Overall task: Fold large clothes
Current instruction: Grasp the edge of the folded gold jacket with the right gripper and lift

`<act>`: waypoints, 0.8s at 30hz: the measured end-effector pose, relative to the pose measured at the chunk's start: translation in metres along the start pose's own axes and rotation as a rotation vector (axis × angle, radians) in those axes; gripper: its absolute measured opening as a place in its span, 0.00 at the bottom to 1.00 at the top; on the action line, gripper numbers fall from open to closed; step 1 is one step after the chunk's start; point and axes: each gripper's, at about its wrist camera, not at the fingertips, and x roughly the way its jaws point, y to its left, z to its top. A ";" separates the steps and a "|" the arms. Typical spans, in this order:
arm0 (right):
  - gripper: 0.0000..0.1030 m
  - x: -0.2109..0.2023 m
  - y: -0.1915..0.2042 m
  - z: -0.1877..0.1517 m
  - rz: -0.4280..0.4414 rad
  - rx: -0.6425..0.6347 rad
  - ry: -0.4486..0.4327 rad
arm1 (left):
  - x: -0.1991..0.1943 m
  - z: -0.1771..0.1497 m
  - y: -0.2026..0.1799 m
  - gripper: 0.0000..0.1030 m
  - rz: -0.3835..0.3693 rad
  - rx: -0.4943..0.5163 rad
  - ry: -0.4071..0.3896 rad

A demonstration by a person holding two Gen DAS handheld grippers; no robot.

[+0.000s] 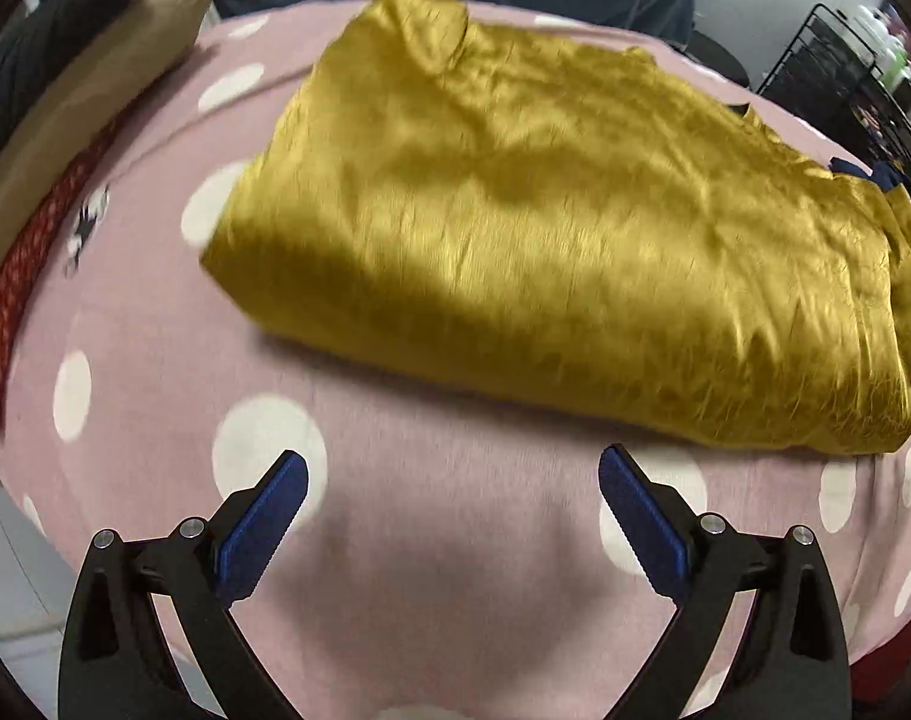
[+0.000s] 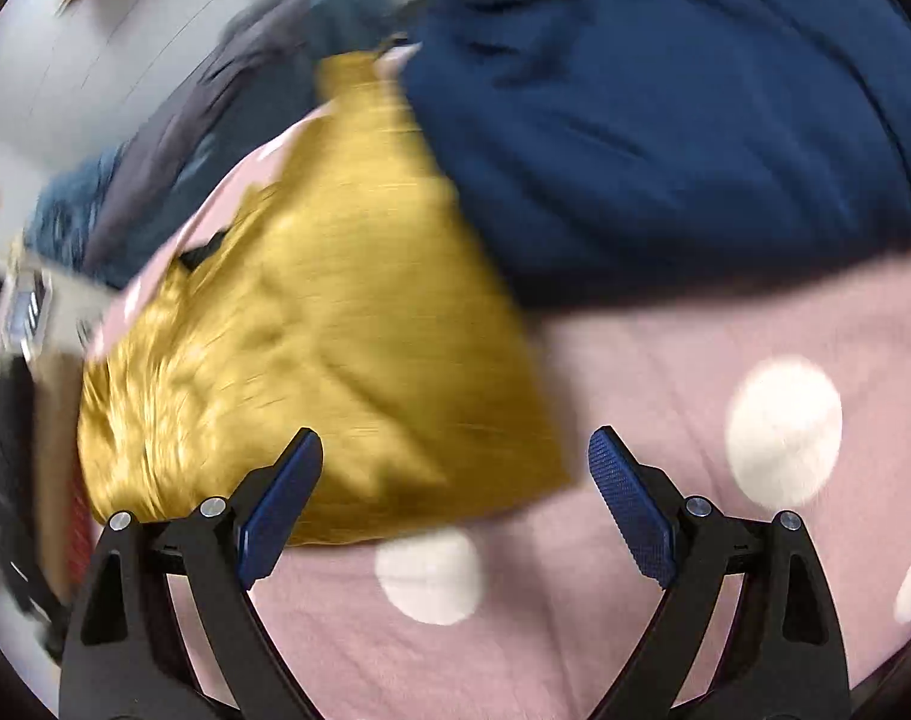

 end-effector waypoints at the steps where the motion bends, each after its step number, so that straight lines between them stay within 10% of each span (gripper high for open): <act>1: 0.87 0.000 -0.013 0.002 0.025 0.035 0.007 | 0.002 -0.003 -0.001 0.91 -0.009 -0.007 0.018; 24: 0.87 0.088 0.051 0.042 0.055 -0.278 0.168 | -0.013 -0.015 0.000 0.92 -0.080 0.016 0.042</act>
